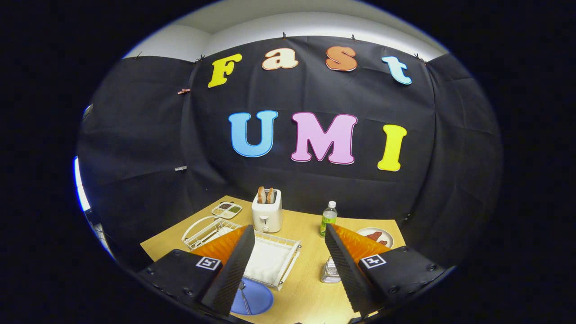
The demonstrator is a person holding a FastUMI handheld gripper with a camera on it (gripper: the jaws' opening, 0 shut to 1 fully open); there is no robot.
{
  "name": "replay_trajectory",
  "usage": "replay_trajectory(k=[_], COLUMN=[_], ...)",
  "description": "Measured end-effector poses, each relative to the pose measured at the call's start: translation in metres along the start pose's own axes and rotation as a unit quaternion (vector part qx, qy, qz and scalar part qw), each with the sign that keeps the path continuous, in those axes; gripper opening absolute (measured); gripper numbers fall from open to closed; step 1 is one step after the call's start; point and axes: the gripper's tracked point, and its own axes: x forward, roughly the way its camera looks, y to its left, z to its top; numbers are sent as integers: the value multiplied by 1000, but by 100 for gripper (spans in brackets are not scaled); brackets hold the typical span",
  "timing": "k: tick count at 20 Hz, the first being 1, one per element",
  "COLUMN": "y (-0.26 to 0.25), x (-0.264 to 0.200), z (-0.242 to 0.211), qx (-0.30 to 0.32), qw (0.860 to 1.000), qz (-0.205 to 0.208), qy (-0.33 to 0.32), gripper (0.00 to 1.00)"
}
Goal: Take the plate from the dish rack, then take the spoon from the basket and place it into the plate.
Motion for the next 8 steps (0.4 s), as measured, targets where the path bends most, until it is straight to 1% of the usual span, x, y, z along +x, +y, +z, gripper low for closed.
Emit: replay_trajectory(k=[8], y=[-3], x=[-5], z=[-7], qx=[7], qw=[1000], qz=[-5], qy=[9], gripper=[96])
